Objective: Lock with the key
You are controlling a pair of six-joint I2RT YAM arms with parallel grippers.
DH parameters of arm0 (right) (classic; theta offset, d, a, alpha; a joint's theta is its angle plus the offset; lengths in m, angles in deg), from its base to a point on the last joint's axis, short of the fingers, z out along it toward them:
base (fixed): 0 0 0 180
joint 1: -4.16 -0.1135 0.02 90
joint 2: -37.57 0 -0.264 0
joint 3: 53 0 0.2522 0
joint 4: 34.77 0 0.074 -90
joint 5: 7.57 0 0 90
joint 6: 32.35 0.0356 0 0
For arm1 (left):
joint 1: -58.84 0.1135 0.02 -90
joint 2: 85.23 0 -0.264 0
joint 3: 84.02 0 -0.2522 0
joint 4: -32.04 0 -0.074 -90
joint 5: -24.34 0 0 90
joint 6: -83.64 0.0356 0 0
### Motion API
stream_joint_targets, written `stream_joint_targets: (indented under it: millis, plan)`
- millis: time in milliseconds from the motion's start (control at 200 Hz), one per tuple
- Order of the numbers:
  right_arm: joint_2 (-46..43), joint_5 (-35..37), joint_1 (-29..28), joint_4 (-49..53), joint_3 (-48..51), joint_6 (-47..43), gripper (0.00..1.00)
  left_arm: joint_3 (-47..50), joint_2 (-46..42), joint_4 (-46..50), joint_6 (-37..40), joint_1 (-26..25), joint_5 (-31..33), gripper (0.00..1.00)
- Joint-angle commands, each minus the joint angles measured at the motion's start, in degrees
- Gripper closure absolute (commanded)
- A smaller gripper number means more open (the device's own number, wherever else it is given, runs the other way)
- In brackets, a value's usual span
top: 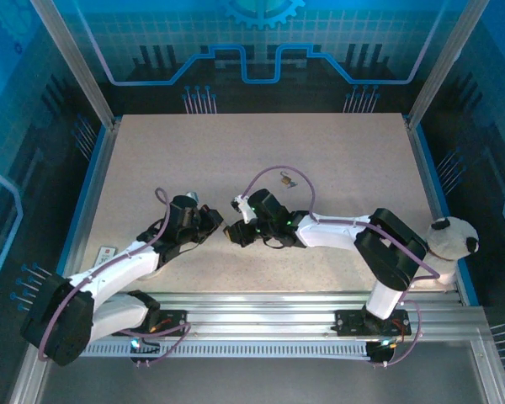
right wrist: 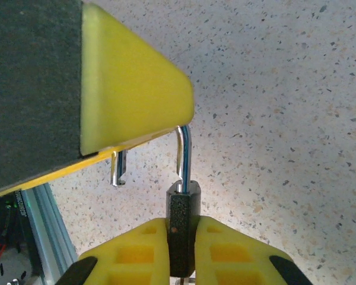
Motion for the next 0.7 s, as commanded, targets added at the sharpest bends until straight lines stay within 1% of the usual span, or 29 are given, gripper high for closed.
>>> stream_joint_targets:
  millis: [0,130,330,530,695]
  plan:
    - [-1.55,-0.82,1.11,-1.09,2.12,0.69,0.94,0.13,-3.03,-3.37,1.35,-0.69,-2.21,1.0]
    - [-3.12,-2.66,2.19,-3.38,3.55,1.35,1.0,2.07,-4.37,-6.8,1.81,-0.65,-3.38,1.0]
    - [-5.59,-6.39,3.5,-6.47,7.38,2.73,1.0,4.23,-5.37,-11.43,2.54,-0.7,-5.2,1.0]
    - [-7.66,-10.83,5.37,-13.37,11.18,5.36,1.0,6.18,-5.72,-15.23,3.47,-0.7,-6.6,1.0]
    - [-9.29,-14.86,7.16,-17.48,13.81,7.41,1.0,8.98,-6.78,-19.91,3.97,-0.68,-6.48,1.0]
